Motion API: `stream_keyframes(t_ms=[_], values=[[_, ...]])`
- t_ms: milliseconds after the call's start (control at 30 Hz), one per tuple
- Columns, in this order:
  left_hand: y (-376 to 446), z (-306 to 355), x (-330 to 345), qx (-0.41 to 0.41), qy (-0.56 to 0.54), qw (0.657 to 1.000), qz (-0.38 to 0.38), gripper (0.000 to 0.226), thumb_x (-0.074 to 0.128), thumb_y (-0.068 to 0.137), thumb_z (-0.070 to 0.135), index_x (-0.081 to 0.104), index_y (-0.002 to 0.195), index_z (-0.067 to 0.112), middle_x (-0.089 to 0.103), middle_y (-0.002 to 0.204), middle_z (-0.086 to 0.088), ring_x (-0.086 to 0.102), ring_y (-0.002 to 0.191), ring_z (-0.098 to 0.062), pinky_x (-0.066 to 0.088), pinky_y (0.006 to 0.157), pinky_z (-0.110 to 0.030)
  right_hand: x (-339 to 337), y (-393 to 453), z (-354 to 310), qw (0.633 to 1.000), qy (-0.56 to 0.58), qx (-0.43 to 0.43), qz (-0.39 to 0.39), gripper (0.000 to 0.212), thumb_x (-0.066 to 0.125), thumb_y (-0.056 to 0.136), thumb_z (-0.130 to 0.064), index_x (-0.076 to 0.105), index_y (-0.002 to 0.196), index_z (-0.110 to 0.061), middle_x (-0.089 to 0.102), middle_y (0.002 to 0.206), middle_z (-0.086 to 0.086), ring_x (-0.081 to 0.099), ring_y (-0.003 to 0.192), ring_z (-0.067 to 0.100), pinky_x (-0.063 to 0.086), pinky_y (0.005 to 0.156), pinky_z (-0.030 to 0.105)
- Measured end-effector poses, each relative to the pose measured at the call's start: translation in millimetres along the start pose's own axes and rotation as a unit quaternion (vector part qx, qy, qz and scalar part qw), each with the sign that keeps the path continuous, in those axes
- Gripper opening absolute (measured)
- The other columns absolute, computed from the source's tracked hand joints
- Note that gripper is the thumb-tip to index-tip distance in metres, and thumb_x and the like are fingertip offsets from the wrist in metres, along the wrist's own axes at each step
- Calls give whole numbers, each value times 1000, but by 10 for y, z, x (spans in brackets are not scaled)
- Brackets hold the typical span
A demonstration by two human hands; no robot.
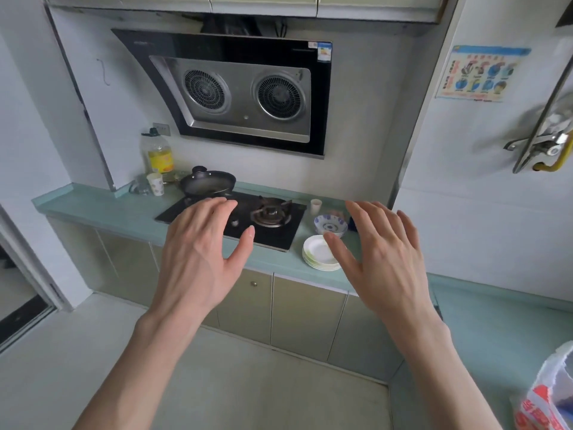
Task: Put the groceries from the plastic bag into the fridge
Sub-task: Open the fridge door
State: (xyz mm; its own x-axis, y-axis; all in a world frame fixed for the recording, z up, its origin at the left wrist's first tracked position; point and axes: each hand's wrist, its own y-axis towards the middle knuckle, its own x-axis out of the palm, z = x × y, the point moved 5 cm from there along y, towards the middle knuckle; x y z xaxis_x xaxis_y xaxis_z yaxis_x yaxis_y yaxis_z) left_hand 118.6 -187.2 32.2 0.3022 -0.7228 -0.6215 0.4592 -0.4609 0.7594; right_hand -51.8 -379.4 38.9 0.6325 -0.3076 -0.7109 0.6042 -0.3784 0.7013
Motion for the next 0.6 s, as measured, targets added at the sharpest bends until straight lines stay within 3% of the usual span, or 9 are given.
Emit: stream_keyframes(t_ms=[133, 600], values=[[109, -85, 179, -28, 25, 999, -4, 48, 50, 99, 45, 60, 133, 12, 63, 131, -5, 57, 120, -28, 43, 104, -41, 359, 261, 109, 999, 21, -13, -23, 66, 31, 104, -66, 53, 145, -19, 59, 143, 0, 50, 138, 25, 30, 120, 43], [308, -834, 807, -97, 70, 993, -22, 48, 55, 100, 40, 57, 137, 11, 60, 135, -6, 54, 124, -27, 38, 106, -36, 1558, 843, -248, 993, 90, -59, -38, 64, 37, 105, -62, 50, 148, -17, 58, 145, 1, 47, 142, 25, 26, 123, 44]])
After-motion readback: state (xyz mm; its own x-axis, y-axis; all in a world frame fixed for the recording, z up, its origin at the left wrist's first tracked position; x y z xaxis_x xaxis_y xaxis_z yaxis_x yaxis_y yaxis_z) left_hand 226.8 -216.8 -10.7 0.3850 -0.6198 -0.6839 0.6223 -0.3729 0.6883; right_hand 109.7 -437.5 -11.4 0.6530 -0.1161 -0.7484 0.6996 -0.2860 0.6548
